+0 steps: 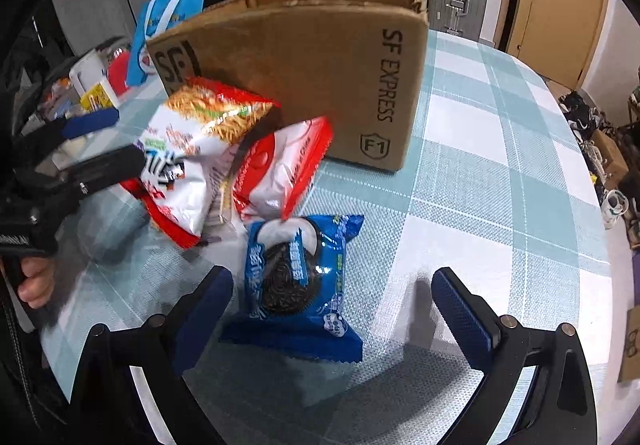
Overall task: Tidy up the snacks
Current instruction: 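Grasp the blue Oreo pack with the right gripper while the left grasps the white-red noodle bag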
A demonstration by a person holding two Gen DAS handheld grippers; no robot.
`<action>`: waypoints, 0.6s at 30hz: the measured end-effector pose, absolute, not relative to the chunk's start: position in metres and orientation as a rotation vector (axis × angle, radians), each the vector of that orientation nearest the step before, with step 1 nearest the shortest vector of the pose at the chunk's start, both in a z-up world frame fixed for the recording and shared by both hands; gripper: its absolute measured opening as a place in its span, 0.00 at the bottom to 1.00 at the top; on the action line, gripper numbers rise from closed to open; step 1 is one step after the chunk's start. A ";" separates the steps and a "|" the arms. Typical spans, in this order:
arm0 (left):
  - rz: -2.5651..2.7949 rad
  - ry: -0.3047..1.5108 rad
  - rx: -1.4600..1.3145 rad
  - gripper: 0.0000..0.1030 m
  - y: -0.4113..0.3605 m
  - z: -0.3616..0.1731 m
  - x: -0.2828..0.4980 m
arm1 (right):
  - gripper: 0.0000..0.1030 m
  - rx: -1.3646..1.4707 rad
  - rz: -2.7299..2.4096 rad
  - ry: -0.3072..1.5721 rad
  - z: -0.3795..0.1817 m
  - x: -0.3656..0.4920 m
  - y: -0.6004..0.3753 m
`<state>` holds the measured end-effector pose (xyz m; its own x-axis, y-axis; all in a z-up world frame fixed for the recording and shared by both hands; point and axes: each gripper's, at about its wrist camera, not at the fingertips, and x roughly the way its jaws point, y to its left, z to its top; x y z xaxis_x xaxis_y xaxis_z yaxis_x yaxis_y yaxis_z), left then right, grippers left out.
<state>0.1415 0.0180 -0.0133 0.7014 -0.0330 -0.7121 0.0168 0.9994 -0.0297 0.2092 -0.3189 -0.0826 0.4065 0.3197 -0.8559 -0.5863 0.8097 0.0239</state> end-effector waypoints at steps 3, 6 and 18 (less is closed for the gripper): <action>-0.027 0.794 -0.022 1.00 0.018 -0.013 0.141 | 0.96 -0.312 0.588 1.000 -0.082 0.208 -0.322; -0.027 0.793 -0.023 1.00 0.018 -0.013 0.142 | 0.94 -0.315 0.581 1.001 -0.082 0.210 -0.326; -0.030 0.796 -0.025 1.00 0.018 -0.013 0.142 | 0.60 -0.277 0.642 0.989 -0.077 0.206 -0.325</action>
<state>0.1419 0.0183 -0.0131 0.6993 -0.0361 -0.7139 0.0175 0.9993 -0.0334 0.2061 -0.3252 -0.0775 0.3857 0.3749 -0.8430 -0.6174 0.7839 0.0661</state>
